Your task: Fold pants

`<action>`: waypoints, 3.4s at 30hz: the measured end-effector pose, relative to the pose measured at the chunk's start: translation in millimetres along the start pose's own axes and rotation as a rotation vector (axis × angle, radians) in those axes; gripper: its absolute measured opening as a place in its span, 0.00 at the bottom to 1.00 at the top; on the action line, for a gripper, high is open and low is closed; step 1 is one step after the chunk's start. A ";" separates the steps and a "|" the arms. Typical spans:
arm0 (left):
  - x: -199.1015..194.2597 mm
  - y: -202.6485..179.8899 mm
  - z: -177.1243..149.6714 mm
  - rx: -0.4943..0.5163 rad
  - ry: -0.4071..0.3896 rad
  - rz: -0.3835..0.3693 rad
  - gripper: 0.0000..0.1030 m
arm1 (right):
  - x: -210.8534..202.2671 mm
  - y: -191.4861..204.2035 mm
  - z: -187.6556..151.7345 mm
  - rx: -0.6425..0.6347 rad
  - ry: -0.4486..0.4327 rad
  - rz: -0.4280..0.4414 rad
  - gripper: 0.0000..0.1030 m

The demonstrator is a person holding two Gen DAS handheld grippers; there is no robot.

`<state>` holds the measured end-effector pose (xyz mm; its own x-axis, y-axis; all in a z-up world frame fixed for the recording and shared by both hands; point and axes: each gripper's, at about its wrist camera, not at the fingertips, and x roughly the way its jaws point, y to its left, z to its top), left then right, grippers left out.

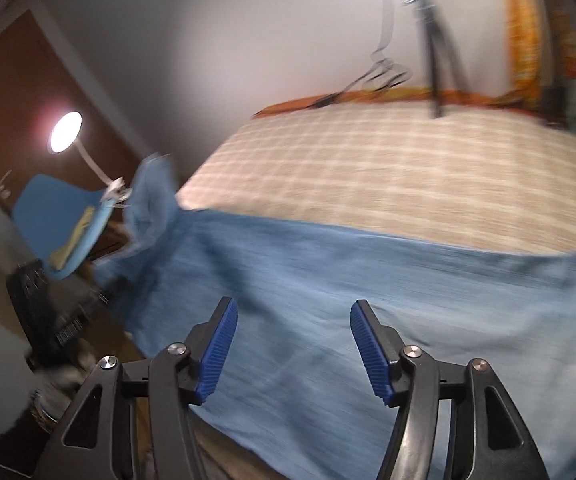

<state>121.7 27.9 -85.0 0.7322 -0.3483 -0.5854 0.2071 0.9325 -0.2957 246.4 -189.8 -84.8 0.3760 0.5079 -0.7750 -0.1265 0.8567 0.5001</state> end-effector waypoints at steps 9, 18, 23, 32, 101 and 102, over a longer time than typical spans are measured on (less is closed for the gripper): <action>6.3 -6.5 4.1 -0.043 0.015 -0.076 0.09 | 106.9 29.0 24.3 0.123 0.177 0.209 0.62; 6.5 -19.1 3.0 -0.001 0.040 -0.094 0.09 | 161.1 17.6 44.4 0.319 0.166 0.320 0.62; 11.9 -32.6 -0.9 0.050 0.063 -0.089 0.09 | 181.5 17.5 59.5 0.346 0.131 0.264 0.44; 20.6 -54.1 -11.5 0.103 0.118 -0.097 0.09 | 158.7 54.7 79.1 0.122 0.050 0.076 0.05; 76.1 -361.7 -39.5 0.575 0.218 -0.492 0.09 | -183.3 -142.6 -8.4 0.158 -0.253 -0.405 0.04; 77.7 -365.1 -39.6 0.574 0.222 -0.500 0.09 | -187.3 -146.5 -10.1 0.165 -0.254 -0.413 0.04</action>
<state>77.3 -343.4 -52.4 0.3301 -0.6931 -0.6409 0.8235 0.5433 -0.1634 185.3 -409.5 -16.8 0.5778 0.0742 -0.8128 0.2186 0.9454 0.2417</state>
